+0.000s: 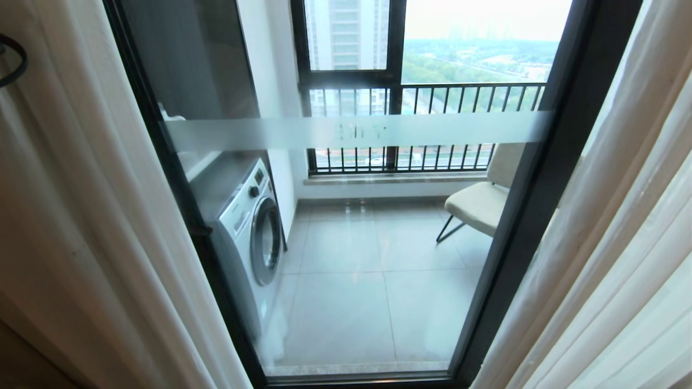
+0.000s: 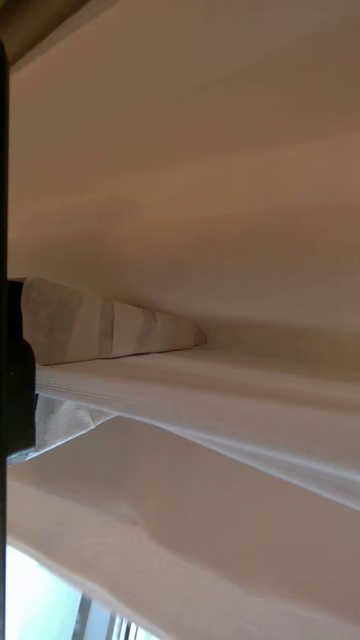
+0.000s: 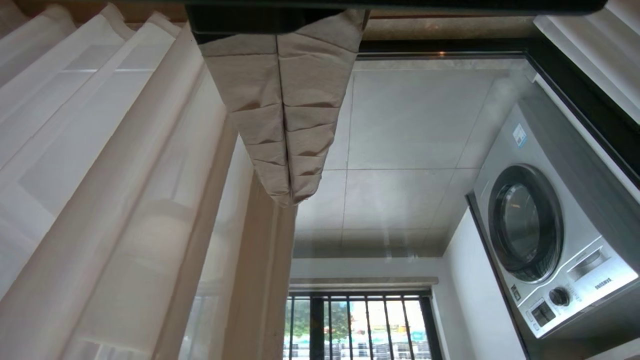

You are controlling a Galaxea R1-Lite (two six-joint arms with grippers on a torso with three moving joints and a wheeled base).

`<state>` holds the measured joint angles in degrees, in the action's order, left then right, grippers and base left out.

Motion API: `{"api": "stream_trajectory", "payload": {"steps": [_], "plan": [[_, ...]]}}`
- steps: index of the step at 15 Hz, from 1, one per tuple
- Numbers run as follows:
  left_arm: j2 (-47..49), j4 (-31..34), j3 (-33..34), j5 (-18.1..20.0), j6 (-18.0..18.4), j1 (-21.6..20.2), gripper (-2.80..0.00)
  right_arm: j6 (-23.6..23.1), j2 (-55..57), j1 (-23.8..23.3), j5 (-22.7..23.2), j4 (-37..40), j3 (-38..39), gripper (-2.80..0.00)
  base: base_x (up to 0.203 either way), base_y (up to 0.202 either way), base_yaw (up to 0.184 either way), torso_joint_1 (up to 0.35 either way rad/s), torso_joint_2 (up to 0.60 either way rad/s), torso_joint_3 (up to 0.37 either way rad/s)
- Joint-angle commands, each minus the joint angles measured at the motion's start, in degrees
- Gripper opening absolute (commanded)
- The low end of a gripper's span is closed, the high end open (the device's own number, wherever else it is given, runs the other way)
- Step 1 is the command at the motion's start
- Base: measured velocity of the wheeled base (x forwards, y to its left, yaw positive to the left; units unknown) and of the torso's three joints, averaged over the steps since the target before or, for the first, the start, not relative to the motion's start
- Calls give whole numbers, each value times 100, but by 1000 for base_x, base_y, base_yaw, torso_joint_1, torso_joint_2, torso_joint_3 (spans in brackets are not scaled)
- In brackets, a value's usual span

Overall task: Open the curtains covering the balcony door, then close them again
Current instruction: Pull the inner curtains open on both sides

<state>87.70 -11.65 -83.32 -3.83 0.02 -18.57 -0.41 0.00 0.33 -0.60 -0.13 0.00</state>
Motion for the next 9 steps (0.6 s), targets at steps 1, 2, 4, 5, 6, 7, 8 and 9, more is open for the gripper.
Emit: {"api": "stream_trajectory", "payload": {"steps": [1,2,4,5,6,7,8,9], "plan": [[28,-4,9,-3,-2,-85,-280,-2,0,2,-1,-4,0,-280,0,192,-1,6,5,10],[28,-4,9,-10,-2,-94,-280,-2,9,2,-1,-4,0,-280,0,193,-2,2,5,2],[28,-4,18,-3,-2,-138,-280,-2,9,2,-1,-4,0,-280,0,192,2,3,3,0],[35,-4,18,-3,-2,-138,-280,-2,1,2,-1,-4,0,-280,0,186,-2,2,3,6],[54,-4,9,-3,-2,-138,-280,-2,7,2,-1,-4,0,-280,0,190,0,6,-2,-2],[54,-4,9,-3,-2,-138,-280,-2,9,2,-1,-4,0,-280,0,194,-1,7,2,3],[54,-4,9,-3,-2,-138,-280,-2,0,2,-1,-4,0,-280,0,187,0,2,-2,2],[54,-4,9,-3,-2,-131,-280,-2,9,2,-1,-4,0,-280,0,187,0,1,3,2]]}}
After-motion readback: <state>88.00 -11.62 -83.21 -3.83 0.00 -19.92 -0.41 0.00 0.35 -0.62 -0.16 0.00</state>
